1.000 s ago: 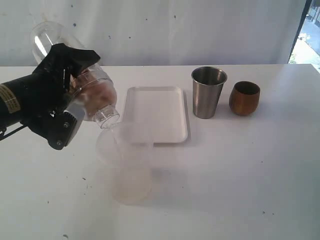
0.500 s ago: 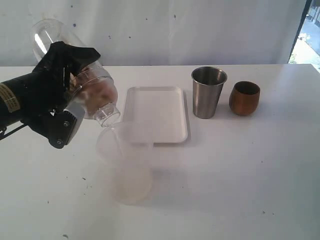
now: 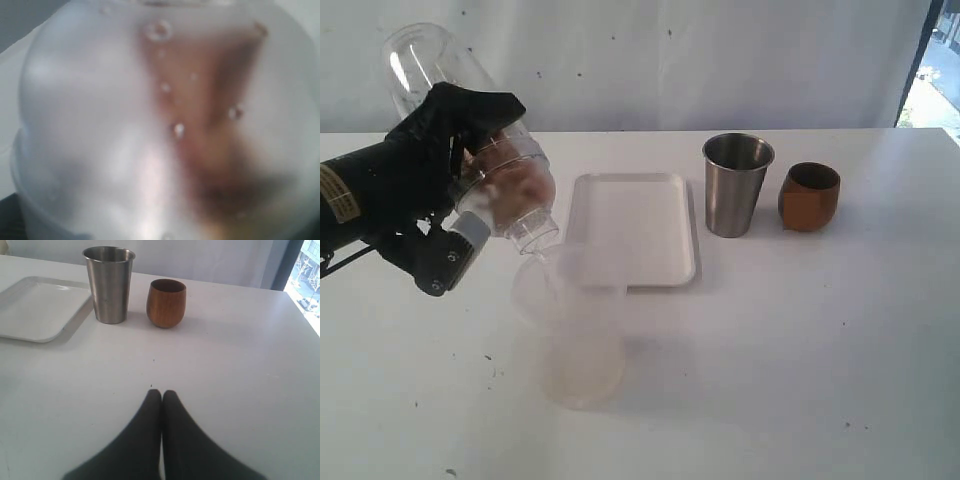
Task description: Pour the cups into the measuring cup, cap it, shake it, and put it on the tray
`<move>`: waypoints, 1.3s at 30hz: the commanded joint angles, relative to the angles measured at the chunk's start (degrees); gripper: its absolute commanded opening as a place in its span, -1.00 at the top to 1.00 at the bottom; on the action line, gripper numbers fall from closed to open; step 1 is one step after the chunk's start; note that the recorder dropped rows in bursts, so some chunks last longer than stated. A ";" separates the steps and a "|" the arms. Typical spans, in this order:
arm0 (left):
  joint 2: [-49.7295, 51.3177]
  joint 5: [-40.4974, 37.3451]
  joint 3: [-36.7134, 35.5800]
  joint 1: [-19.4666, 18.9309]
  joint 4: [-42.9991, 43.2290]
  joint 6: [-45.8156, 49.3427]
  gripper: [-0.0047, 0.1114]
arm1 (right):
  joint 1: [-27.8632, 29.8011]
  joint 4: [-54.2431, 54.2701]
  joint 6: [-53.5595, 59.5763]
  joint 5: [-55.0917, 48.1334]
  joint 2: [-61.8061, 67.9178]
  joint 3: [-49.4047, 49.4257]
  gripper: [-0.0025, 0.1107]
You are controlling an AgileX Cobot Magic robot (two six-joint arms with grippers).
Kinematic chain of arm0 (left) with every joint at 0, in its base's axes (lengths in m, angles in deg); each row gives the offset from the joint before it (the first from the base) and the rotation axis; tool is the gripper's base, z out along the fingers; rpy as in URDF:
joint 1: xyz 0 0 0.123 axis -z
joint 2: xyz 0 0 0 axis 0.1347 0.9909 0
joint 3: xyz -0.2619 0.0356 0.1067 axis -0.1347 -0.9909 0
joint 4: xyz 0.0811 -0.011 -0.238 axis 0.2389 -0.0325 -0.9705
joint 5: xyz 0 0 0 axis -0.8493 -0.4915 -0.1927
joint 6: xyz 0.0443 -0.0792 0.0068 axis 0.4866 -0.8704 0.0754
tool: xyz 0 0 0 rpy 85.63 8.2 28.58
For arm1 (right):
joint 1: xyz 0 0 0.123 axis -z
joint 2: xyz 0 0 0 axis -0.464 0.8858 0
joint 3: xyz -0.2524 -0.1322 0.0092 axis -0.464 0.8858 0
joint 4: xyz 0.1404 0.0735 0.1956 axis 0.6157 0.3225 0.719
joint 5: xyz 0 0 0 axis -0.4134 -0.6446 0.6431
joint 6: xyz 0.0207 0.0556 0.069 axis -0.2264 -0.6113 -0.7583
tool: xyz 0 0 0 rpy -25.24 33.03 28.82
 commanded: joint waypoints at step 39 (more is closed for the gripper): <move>-0.64 6.69 0.32 0.05 1.46 1.59 0.92 | 0.12 0.13 0.12 0.27 -0.37 0.28 0.96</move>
